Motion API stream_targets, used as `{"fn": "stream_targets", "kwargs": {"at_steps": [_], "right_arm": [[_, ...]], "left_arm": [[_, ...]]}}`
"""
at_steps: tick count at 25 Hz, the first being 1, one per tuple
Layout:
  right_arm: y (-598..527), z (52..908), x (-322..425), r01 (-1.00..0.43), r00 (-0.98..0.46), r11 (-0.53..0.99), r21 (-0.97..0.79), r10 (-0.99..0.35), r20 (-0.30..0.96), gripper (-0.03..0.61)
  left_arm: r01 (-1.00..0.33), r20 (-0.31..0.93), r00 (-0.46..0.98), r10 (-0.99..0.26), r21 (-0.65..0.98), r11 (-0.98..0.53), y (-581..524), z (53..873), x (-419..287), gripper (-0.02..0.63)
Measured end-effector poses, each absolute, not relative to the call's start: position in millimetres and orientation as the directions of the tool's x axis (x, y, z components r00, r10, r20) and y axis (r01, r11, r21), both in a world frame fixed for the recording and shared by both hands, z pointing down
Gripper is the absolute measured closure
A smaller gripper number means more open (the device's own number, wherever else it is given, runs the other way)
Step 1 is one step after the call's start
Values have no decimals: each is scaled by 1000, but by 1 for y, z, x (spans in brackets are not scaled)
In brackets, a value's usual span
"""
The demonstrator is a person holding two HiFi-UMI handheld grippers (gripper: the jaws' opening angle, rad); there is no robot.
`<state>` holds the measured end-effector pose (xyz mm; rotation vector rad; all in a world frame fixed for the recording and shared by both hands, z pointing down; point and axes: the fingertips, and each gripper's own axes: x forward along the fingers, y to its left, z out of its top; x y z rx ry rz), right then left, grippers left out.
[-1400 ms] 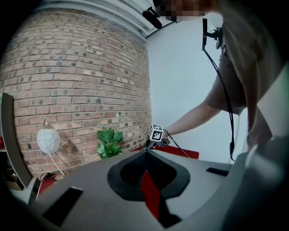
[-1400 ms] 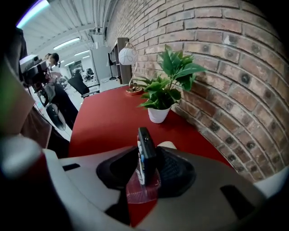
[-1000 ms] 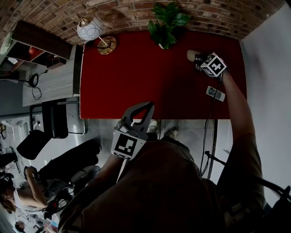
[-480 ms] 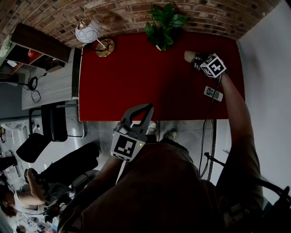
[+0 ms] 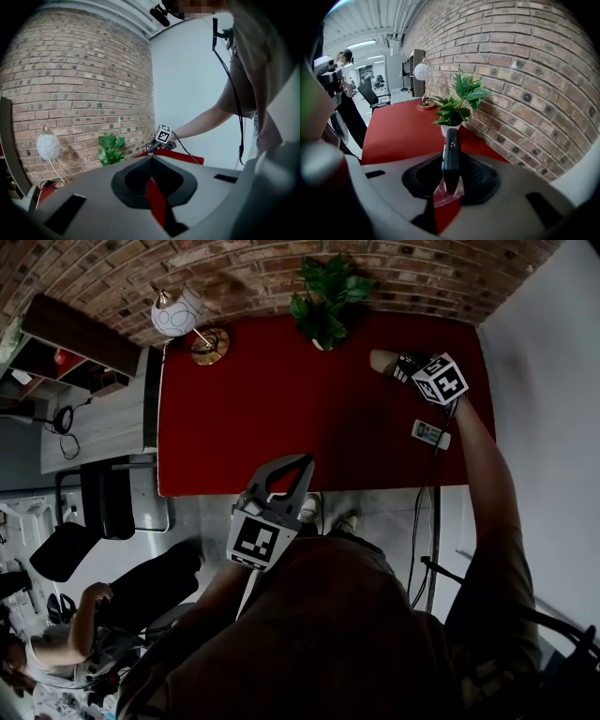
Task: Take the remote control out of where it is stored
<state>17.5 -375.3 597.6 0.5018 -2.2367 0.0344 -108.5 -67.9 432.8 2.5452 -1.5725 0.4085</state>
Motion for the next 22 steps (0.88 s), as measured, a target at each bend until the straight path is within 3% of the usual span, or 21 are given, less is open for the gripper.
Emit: {"fn": "stream_targets", "kwargs": {"at_steps": [7,22], "right_arm": [[-365,559,21,-358,-638,919,163,-368,676,483],[-299,430,37,-410,-788,884,225,-467,402,483]], "left_arm": [[-882,274,439,-856,-48,-468,-72,429,-100,603],[-855,230,479,-847,-98,-510,-93,411,-91,603]]}}
